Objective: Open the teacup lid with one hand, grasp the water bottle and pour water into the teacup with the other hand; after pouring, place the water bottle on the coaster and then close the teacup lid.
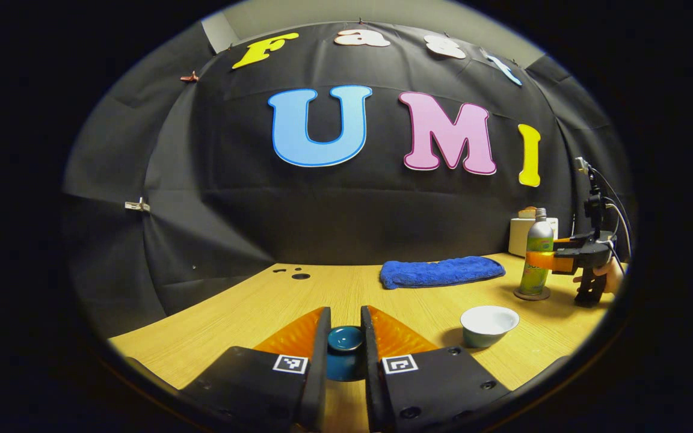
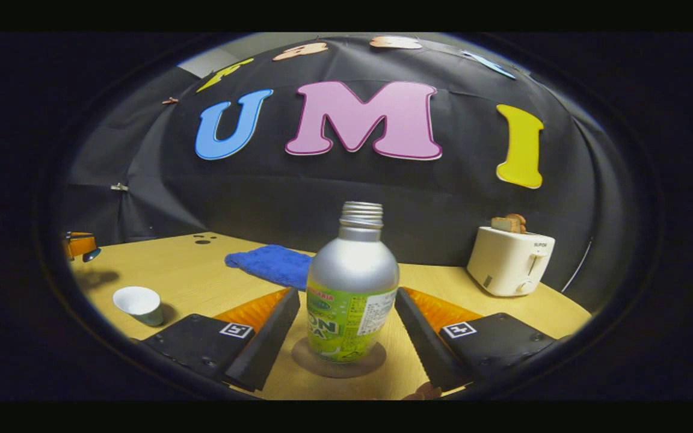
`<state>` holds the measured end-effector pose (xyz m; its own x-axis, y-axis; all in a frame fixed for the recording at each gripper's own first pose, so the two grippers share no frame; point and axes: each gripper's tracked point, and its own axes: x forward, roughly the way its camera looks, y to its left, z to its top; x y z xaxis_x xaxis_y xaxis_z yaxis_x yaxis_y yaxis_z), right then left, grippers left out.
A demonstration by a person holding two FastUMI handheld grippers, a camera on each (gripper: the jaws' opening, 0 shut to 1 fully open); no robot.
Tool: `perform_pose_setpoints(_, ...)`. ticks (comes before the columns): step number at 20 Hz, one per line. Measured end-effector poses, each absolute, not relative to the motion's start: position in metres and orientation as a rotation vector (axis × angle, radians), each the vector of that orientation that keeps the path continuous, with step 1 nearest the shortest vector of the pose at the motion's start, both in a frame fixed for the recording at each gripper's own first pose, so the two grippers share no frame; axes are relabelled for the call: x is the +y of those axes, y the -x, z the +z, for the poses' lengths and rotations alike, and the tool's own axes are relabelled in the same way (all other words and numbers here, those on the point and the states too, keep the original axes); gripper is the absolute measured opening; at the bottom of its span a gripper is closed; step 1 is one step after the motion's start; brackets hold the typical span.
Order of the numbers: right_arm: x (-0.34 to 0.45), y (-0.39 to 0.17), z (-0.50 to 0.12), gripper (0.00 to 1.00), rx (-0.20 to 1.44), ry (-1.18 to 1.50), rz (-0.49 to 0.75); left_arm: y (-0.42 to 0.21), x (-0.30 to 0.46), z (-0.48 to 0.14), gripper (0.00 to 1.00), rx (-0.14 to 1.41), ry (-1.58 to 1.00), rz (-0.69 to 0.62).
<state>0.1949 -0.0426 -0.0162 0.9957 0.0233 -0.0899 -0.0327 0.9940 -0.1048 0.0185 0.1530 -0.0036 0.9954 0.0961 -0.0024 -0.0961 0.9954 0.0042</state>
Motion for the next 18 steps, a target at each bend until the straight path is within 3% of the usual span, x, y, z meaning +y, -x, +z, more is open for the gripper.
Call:
perform_pose_setpoints(3, -0.045, -0.180, -0.022, 0.98, 0.121, 0.059, 0.021, -0.019, 0.153, -0.003, 0.31, 0.003, -0.004, 0.097)
perform_pose_setpoints(11, -0.053, -0.113, 0.017, 0.98, 0.015, 0.028, -0.009, -0.019, 0.148, -0.003, 0.31, 0.001, -0.004, 0.071)
perform_pose_setpoints(18, -0.043, -0.071, 0.005, 0.98, 0.000, 0.070, 0.012, -0.023, 0.102, 0.000, 0.31, 0.008, 0.073, -0.055)
